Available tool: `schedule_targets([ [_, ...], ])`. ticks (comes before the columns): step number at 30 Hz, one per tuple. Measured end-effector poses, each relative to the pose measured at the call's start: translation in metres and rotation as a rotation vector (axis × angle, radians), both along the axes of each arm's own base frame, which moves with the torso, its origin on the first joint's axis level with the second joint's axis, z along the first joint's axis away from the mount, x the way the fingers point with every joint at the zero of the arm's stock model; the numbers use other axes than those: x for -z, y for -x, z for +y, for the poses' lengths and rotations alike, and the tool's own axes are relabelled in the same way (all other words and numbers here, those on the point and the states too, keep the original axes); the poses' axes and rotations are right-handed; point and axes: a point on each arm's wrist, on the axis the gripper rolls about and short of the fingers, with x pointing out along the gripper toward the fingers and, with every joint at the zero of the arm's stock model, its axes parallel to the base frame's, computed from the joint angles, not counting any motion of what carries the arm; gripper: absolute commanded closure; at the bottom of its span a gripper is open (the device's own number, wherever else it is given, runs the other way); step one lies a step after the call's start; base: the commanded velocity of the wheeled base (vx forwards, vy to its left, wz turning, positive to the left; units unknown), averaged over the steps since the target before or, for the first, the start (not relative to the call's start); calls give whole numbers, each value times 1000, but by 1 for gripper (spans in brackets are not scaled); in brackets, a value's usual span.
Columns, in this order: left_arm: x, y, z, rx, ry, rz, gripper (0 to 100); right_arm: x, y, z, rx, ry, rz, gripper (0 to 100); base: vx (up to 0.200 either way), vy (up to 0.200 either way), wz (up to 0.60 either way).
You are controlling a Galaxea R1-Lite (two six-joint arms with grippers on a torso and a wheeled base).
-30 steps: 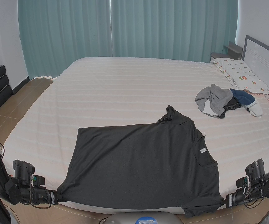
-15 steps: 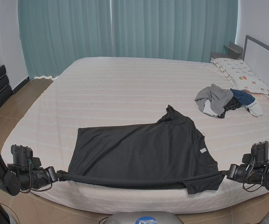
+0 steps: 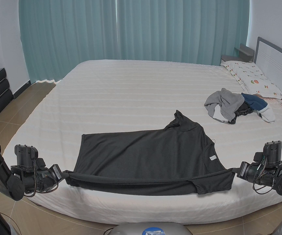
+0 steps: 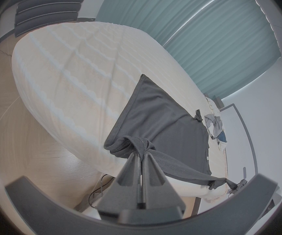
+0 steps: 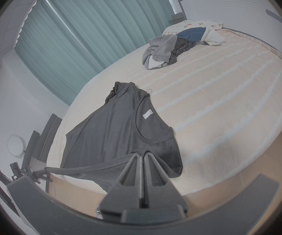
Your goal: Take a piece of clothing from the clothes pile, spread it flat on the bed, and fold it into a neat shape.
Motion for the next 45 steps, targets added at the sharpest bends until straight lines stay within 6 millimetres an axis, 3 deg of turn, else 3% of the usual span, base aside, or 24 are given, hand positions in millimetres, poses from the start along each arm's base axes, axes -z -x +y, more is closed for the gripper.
schedule_targets([
  [14,-6,-22,-1,-98,120,-13,100,5,-14,1,15,-22,-56,100,0,0,0],
  [33,21,-69,-6,-160,118,8,100,44,-52,5,73,-42,-131,100,0,0,0],
  [45,34,-84,-9,-190,136,28,100,59,-67,6,102,-88,-138,100,0,0,0],
])
